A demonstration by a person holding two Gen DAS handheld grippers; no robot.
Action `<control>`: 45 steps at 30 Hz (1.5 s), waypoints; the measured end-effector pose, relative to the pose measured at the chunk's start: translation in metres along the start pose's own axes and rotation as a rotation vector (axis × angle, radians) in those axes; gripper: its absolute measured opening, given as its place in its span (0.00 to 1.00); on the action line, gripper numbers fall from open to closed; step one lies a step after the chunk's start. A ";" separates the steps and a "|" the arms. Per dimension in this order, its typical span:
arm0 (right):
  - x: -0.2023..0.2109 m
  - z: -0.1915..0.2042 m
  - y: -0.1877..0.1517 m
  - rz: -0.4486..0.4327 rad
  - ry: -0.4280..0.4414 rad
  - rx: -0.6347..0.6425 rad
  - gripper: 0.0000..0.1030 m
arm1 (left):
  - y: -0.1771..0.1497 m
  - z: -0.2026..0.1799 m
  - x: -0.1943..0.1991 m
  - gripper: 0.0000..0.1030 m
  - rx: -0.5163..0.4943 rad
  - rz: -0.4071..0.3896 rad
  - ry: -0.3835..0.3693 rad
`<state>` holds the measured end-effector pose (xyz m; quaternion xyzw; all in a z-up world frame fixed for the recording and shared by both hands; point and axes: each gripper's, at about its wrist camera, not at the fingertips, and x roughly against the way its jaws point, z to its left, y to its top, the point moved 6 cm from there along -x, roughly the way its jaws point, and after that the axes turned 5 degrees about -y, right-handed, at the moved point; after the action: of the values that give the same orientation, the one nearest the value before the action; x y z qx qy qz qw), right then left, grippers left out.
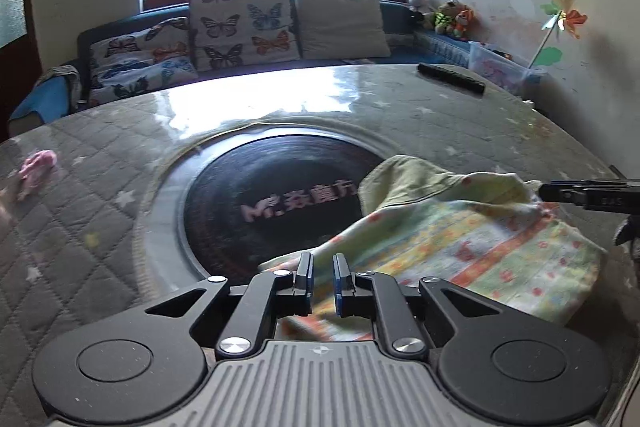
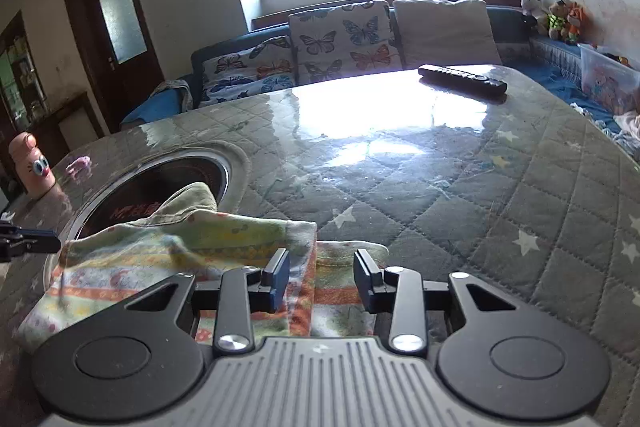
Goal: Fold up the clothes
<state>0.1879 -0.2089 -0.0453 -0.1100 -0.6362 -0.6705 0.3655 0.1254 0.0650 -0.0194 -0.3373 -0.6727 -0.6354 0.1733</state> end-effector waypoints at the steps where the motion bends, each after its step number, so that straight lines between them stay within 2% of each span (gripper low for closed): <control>1: -0.003 0.001 -0.001 0.004 0.008 -0.003 0.26 | 0.001 -0.004 -0.005 0.12 -0.001 0.006 -0.010; 4: -0.013 0.005 -0.005 0.023 0.031 -0.007 0.23 | 0.003 -0.014 -0.018 0.12 -0.001 0.024 -0.031; 5: -0.017 0.006 -0.007 0.034 0.037 -0.017 0.19 | 0.003 -0.016 -0.022 0.12 0.003 0.032 -0.037; 7: -0.018 0.008 -0.010 0.030 0.033 -0.019 0.06 | 0.004 -0.020 -0.027 0.12 0.005 0.040 -0.043; 8: -0.013 0.010 -0.010 0.020 0.023 -0.020 0.05 | 0.004 -0.021 -0.029 0.12 0.005 0.043 -0.045; 12: 0.016 0.013 -0.006 -0.016 -0.017 -0.021 0.04 | 0.005 -0.023 -0.032 0.14 -0.008 0.046 -0.051; 15: 0.024 0.012 -0.012 -0.011 -0.058 -0.015 0.04 | 0.002 -0.021 -0.040 0.16 -0.008 0.063 -0.045; 18: 0.014 0.003 -0.030 0.053 -0.070 -0.055 0.05 | 0.000 -0.019 -0.046 0.16 -0.009 0.077 -0.030; 23: 0.027 0.005 -0.026 0.026 -0.098 -0.035 0.06 | 0.007 -0.022 -0.041 0.17 -0.025 0.062 -0.029; 24: 0.030 0.004 -0.023 0.013 -0.106 -0.039 0.08 | 0.010 -0.025 -0.041 0.17 -0.030 0.054 -0.036; 29: 0.032 0.023 -0.001 -0.044 -0.038 -0.010 0.08 | 0.021 -0.044 -0.050 0.17 -0.063 0.045 -0.081; 32: 0.018 0.040 0.006 -0.033 0.041 0.006 0.08 | 0.026 -0.052 -0.061 0.17 -0.071 0.057 -0.103; 35: -0.004 0.056 0.010 0.005 0.079 0.025 0.08 | 0.030 -0.055 -0.072 0.17 -0.066 0.069 -0.114; 39: -0.036 0.060 0.007 0.066 0.065 0.031 0.08 | 0.029 -0.056 -0.086 0.17 -0.056 0.090 -0.113; 45: -0.029 0.064 0.007 0.059 0.074 0.055 0.12 | 0.026 -0.054 -0.078 0.19 -0.051 0.069 -0.128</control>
<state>0.1925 -0.1384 -0.0467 -0.0937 -0.6367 -0.6455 0.4113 0.1884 -0.0063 -0.0448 -0.4047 -0.6538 -0.6231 0.1432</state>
